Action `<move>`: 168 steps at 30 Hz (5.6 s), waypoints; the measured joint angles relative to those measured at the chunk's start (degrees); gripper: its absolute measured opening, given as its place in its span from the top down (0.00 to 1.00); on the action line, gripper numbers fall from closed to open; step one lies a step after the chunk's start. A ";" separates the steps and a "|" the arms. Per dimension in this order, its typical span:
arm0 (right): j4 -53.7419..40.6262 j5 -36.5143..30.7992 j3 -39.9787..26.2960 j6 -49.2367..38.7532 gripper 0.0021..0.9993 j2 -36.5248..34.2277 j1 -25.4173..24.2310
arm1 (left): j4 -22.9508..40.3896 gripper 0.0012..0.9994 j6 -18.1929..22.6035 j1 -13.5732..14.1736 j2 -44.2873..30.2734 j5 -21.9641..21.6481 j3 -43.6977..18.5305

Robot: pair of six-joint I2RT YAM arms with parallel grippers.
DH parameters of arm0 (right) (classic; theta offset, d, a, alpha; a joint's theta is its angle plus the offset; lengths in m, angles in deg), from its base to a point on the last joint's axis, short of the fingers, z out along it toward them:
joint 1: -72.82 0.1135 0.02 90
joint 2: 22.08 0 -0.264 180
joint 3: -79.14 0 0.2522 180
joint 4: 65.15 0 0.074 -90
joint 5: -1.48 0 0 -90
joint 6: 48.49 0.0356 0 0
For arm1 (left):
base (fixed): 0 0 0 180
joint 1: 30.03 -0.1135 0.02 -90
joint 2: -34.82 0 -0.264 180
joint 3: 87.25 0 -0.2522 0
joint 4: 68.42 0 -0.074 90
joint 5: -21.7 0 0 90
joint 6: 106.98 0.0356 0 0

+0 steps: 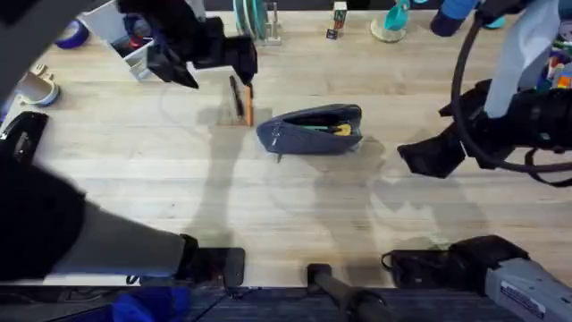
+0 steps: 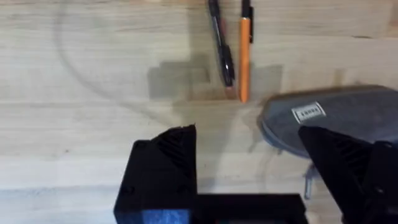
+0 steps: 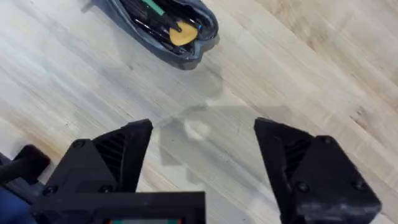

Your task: Unzip the bag, pick up the pens from the table one at a time and place them inside, then zip the bag closed.

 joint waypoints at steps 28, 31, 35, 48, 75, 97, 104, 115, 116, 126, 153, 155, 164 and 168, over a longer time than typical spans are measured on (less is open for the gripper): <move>-0.02 0.00 0.00 0.00 0.00 0.00 0.00 | -12.26 0.01 -6.09 0.00 -12.41 -4.05 0.65; -0.02 0.00 0.00 0.00 0.00 0.00 0.00 | -13.69 0.01 -6.40 0.00 -12.41 -4.07 2.45; -0.04 0.00 0.00 0.00 0.00 0.00 0.00 | -15.74 0.01 -6.64 0.00 -12.41 -4.09 4.74; -0.02 0.00 0.00 0.00 0.00 0.00 0.00 | -17.74 0.01 -8.52 0.00 -12.41 -7.26 5.66; -0.04 0.00 0.00 0.00 0.00 0.00 0.00 | -25.47 0.01 -9.38 0.00 -12.41 -7.63 11.10; -0.02 0.00 0.00 0.00 0.00 0.00 0.00 | -28.03 0.01 -10.45 -1.14 -13.68 -9.12 12.81; -0.04 0.00 0.00 0.00 0.00 0.00 0.00 | -28.03 0.01 -10.69 -1.14 -13.70 -9.16 12.81; -0.04 0.00 0.00 0.00 0.00 0.00 0.00 | -28.82 0.93 -11.47 -1.03 -13.70 -8.83 12.78; -0.04 0.00 0.00 0.00 0.00 0.00 0.00 | -28.85 0.95 -11.51 -1.03 -13.70 -8.92 12.69; -0.04 0.00 0.00 0.00 0.00 0.00 0.00 | -28.84 0.96 -11.54 -1.03 -13.70 -8.94 12.66; -0.04 0.02 0.01 0.00 0.00 0.00 0.00 | -21.28 0.96 -4.51 -0.60 8.42 -6.44 13.68; -0.04 0.00 0.01 0.00 0.00 0.00 0.00 | -20.64 0.96 -2.44 0.14 11.36 -4.53 13.68; -0.04 0.00 0.02 0.00 0.00 0.00 0.00 | -17.17 0.96 7.14 7.72 18.13 4.90 13.68; -0.04 0.00 0.02 0.00 0.00 0.01 0.00 | -17.19 0.96 13.15 12.90 18.38 9.31 13.68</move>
